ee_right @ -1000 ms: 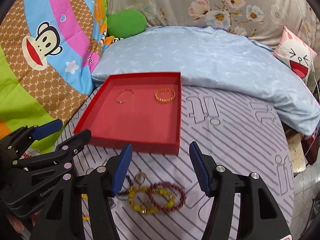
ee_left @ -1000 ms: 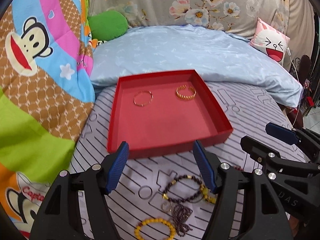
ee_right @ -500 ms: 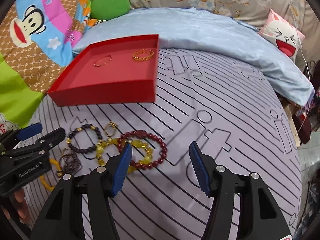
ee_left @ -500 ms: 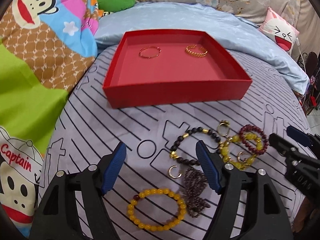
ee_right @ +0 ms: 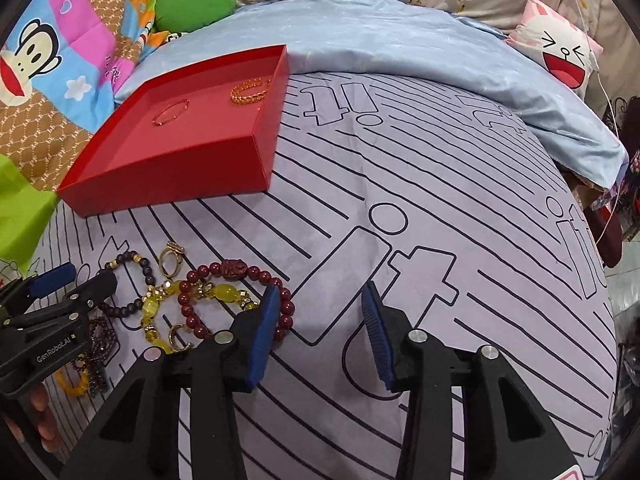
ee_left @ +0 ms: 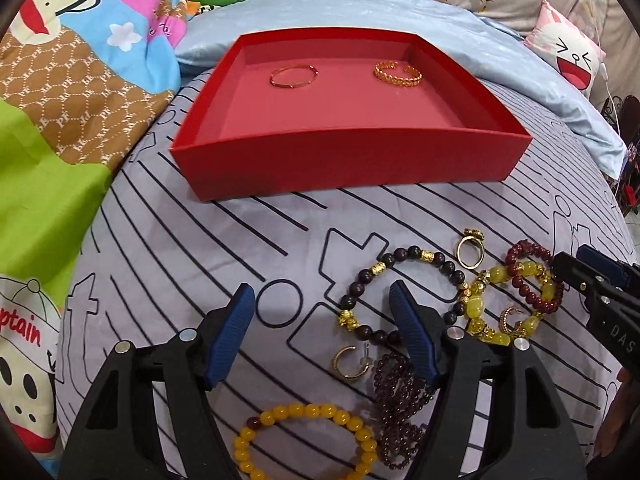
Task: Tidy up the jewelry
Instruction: 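Grasp the black bead bracelet with the left tool while the right tool grasps the dark red bead bracelet, then lower both bead bracelets into the red tray and open both tools, then return the left tool to the sheet and grasp the yellow bead bracelet, then lift the yellow bead bracelet with the left tool while the right tool grasps the yellow crystal bracelet, then lower both yellow bracelets into the red tray and open both tools, then withdraw both open tools from the tray toward the remaining jewelry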
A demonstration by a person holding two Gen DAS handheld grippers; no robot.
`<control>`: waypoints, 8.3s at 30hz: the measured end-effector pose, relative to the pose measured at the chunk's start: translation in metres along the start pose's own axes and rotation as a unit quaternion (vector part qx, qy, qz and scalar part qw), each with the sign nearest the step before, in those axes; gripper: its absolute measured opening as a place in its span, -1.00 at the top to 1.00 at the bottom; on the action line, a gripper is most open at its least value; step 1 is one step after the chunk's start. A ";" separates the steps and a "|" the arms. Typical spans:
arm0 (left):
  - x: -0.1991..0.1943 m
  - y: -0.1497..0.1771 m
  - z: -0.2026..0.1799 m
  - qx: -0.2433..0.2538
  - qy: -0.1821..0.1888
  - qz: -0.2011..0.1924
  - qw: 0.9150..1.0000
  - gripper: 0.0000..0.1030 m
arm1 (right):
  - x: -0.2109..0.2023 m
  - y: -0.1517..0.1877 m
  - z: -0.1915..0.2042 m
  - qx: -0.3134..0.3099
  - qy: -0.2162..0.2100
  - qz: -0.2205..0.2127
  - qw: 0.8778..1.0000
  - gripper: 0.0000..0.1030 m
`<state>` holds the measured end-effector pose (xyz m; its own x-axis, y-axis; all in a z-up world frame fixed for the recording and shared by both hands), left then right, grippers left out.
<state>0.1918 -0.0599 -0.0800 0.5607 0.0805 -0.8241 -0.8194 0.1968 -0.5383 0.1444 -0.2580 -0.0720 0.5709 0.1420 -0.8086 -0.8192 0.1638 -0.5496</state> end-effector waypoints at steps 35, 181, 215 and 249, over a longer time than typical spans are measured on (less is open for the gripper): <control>-0.062 -0.021 -0.004 -0.009 0.080 -0.027 0.996 0.85 | -0.056 -0.036 0.050 -0.028 -0.064 -0.050 0.996 0.85; -0.103 0.035 0.026 0.011 0.080 -0.046 0.996 0.86 | -0.082 -0.012 0.072 -0.043 -0.083 -0.055 0.994 0.82; -0.055 -0.147 0.000 -0.048 0.194 -0.072 0.977 0.86 | -0.011 -0.157 0.111 -0.023 -0.168 -0.071 0.983 0.81; 0.031 -0.099 0.023 0.009 -0.025 -0.034 0.999 0.45 | 0.047 -0.121 0.069 -0.029 -0.061 -0.037 0.997 0.42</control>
<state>0.2930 -0.0544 -0.0483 0.6212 0.1147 -0.7752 -0.7768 0.2204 -0.5899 0.2738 -0.2033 -0.0293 0.6296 0.2499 -0.7356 -0.7741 0.1212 -0.6213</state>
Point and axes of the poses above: each gripper's, at about its wrist camera, not at the fingertips, and x roughly the way its jaws point, z to its left, y to its underside, the point moved 9 cm from there along x, roughly the way its jaws point, and after that the axes turned 13 degrees about -y, right-handed, at the moved point
